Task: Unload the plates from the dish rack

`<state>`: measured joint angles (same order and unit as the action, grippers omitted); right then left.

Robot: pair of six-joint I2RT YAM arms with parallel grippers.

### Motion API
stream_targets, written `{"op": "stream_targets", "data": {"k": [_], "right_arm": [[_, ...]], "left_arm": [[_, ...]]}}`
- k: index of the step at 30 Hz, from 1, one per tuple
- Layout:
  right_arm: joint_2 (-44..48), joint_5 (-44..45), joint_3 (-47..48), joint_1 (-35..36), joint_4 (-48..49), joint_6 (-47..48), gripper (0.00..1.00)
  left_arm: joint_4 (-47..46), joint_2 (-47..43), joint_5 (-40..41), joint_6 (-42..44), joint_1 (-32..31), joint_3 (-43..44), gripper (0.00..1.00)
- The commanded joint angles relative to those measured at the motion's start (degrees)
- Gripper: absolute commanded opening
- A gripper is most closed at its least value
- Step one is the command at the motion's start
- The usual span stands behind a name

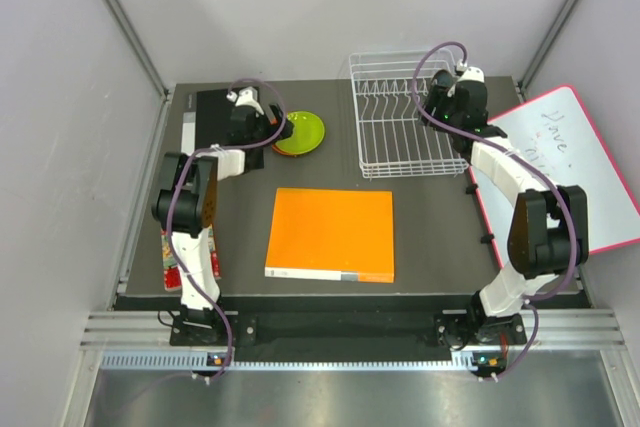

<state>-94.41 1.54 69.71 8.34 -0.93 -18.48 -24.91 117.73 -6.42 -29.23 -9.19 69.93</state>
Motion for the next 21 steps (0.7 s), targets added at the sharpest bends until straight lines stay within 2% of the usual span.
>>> {"op": "stream_targets", "data": {"k": [1,4,10,16,21], "right_arm": [[0.02,3.90,2.62,-0.78,-0.98,1.95,0.66],[-1.03,8.80,7.00,-0.60,-3.10,4.50,0.67],[-7.18,15.84,15.87,-0.60,-7.15,9.25,0.67],[-15.35,18.49,24.13,-0.69,-8.56,11.97,0.63],[-21.85,19.20,31.17,-0.95,-9.53,13.38,0.58]], "left_arm": [[6.77,-2.24,8.05,2.95,0.05,2.40,0.99],[9.69,-4.34,12.11,4.71,-0.12,2.84,0.99],[13.30,-6.81,14.76,6.12,-0.13,3.99,0.99],[12.07,-10.68,10.99,5.77,-0.13,1.53,0.99],[12.60,-14.97,4.24,4.63,-0.48,0.38,0.99]]}}
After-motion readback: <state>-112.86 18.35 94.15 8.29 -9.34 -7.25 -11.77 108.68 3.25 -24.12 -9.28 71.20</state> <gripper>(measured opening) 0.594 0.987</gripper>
